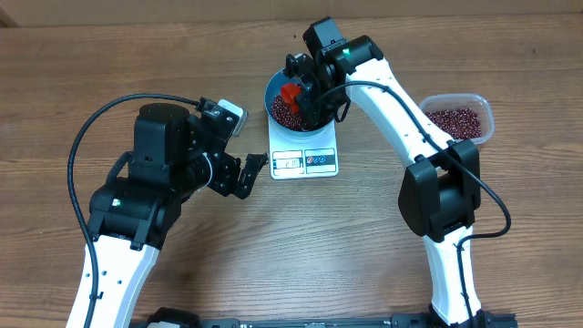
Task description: Scoop item into bowl and weigh 150g on scale
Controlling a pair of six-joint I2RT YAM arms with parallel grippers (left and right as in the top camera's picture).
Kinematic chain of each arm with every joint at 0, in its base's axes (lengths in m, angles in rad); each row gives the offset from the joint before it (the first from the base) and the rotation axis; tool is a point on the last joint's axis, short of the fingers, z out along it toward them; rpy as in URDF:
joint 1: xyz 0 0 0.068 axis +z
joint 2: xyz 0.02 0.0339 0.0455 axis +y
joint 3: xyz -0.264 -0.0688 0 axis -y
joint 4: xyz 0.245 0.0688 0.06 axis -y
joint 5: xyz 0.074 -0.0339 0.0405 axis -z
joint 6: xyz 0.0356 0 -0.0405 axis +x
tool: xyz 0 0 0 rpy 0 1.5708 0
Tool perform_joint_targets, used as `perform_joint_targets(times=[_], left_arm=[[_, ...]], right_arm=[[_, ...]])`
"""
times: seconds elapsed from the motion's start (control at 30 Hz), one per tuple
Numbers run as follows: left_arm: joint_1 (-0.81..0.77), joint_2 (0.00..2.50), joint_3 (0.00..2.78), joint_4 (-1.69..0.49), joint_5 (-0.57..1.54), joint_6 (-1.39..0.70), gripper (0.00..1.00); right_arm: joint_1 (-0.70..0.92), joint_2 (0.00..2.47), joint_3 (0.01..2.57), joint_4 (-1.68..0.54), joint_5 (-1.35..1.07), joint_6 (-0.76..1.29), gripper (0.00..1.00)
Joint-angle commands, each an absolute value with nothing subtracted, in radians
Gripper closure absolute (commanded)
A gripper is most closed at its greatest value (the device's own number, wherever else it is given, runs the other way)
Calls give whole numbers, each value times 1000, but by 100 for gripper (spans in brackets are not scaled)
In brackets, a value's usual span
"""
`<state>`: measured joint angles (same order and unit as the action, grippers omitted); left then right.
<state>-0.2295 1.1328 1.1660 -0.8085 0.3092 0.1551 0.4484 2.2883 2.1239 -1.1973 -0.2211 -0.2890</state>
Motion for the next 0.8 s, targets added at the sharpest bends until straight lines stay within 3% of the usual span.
perform_joint_targets(times=[0.0, 0.23, 0.77], left_arm=[[-236, 1126, 1184, -808, 305, 137, 0], [-236, 1126, 1184, -808, 305, 138, 0], [-236, 1126, 1184, -808, 306, 138, 1]], right_arm=[[451, 2302, 2115, -1198, -234, -291, 96], [421, 2288, 2142, -1219, -270, -258, 96], [231, 2209, 2210, -1357, -753, -290, 96]])
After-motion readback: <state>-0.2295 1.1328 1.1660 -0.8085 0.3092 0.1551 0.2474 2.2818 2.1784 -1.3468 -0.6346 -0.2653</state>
